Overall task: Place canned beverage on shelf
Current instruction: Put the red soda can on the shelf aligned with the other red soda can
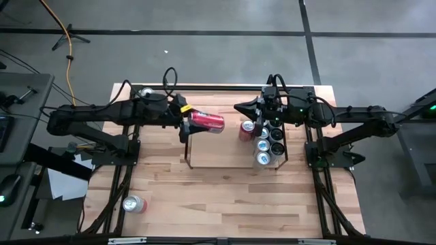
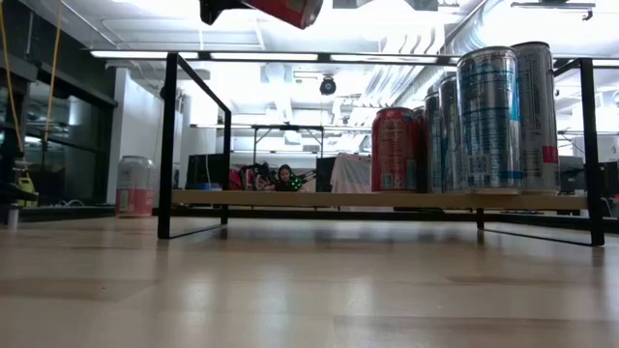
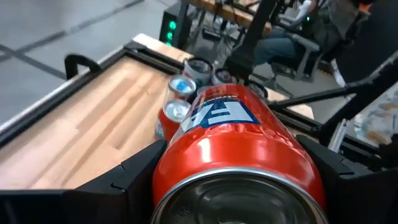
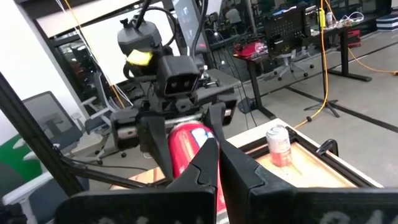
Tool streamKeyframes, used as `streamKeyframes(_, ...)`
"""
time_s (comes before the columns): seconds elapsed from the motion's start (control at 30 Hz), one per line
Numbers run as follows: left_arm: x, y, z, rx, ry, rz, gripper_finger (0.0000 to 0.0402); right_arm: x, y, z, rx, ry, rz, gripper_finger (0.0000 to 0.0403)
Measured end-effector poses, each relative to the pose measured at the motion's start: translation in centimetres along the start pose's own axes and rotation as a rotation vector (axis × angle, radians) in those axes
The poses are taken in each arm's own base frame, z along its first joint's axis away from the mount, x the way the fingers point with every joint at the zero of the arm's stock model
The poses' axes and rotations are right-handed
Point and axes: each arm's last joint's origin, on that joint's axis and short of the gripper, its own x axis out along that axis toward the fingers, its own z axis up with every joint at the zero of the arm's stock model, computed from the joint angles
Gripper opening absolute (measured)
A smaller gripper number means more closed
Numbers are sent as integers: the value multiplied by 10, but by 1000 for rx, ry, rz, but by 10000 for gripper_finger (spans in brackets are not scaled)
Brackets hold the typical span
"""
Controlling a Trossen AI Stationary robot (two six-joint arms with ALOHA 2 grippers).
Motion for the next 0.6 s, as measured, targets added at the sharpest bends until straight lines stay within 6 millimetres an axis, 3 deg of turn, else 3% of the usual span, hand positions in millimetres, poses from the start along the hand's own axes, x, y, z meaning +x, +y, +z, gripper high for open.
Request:
streamKeyframes(0.1, 6, -2, 4, 0, 46, 13, 250, 0, 0, 0, -4, 4, -2, 0)
streamKeyframes(0.33, 33, -9, 12, 106, 347, 114, 250, 0, 0, -1, -6, 12, -6, 0)
streamKeyframes(0.6, 84, -8, -8, 175, 630, 190, 250, 0, -1, -2, -8, 22, -10, 0)
